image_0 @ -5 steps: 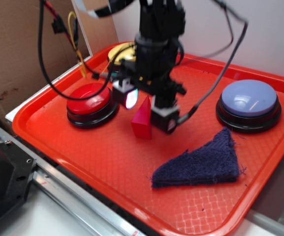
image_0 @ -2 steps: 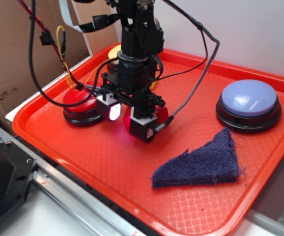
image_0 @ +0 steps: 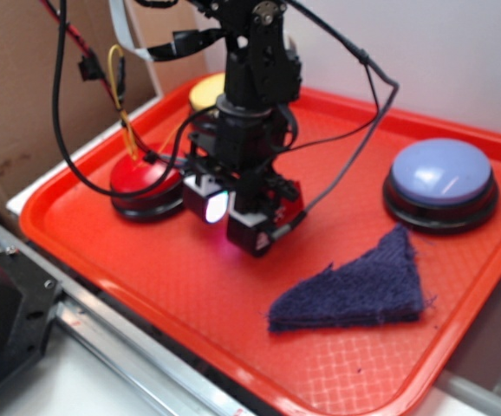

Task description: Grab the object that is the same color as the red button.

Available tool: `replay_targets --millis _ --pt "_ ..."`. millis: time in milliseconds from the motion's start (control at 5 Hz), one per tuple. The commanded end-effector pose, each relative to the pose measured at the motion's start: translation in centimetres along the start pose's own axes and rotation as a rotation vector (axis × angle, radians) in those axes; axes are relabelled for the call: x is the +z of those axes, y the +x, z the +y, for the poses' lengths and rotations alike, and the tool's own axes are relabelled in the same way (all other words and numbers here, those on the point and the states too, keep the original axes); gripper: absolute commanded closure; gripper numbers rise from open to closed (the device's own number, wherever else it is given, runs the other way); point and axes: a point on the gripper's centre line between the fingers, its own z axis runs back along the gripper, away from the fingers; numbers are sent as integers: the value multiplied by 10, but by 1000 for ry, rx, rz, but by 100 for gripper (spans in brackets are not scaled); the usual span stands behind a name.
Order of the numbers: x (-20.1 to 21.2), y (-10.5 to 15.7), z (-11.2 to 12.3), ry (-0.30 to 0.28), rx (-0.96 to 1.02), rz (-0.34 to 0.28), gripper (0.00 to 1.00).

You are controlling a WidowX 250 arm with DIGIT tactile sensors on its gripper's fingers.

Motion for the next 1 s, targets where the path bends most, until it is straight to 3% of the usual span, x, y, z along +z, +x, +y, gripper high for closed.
replay_targets --millis 0,200,400,600,800 --pt "30 -23 -15 -35 -6 -84 100" --pt "72 -57 -43 0 81 -213 100" --pt "111 -103 -56 -53 61 -302 100" --pt "151 -136 -45 -67 59 -360 100" --pt "197 -153 -31 -85 102 -367 100"
